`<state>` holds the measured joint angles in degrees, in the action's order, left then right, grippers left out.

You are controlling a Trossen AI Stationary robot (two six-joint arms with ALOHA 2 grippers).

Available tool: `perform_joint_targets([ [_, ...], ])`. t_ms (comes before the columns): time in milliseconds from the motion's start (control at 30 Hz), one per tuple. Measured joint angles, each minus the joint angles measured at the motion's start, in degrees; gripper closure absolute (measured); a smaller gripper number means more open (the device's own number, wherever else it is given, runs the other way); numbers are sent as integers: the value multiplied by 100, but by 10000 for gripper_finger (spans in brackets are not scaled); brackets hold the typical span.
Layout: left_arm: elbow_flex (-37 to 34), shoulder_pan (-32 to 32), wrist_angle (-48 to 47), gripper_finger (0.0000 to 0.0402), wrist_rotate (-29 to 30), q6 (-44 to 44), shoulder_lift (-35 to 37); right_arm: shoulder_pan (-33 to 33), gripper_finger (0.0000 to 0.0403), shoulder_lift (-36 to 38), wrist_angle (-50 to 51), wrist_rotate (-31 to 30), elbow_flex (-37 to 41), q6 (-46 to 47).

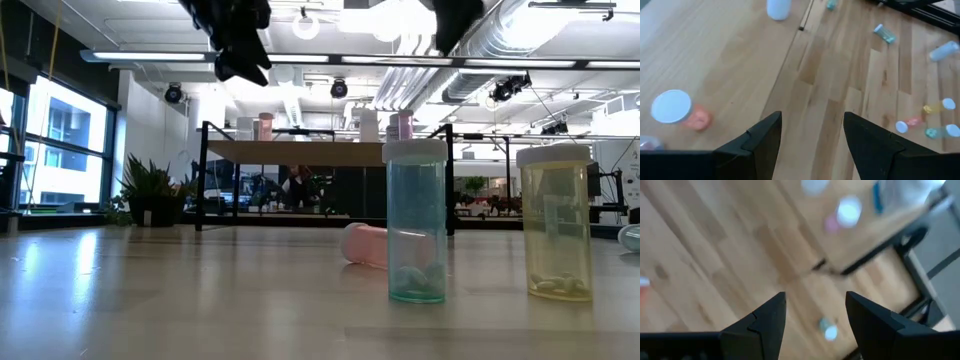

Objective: Pick and place medicine bottles onto shelf by color
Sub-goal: Put the top blue pill bottle on the shelf

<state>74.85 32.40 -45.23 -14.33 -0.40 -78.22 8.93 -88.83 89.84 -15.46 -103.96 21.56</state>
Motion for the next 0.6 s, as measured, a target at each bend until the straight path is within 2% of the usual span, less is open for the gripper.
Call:
perform_joint_targets([
  [267, 0, -306, 103, 200, 22, -244, 0, -373, 206, 1202, -532, 324, 1787, 1107],
  [600, 0, -833, 356, 200, 77, -602, 0, -424, 206, 2313, -1125, 324, 3209, 2553],
])
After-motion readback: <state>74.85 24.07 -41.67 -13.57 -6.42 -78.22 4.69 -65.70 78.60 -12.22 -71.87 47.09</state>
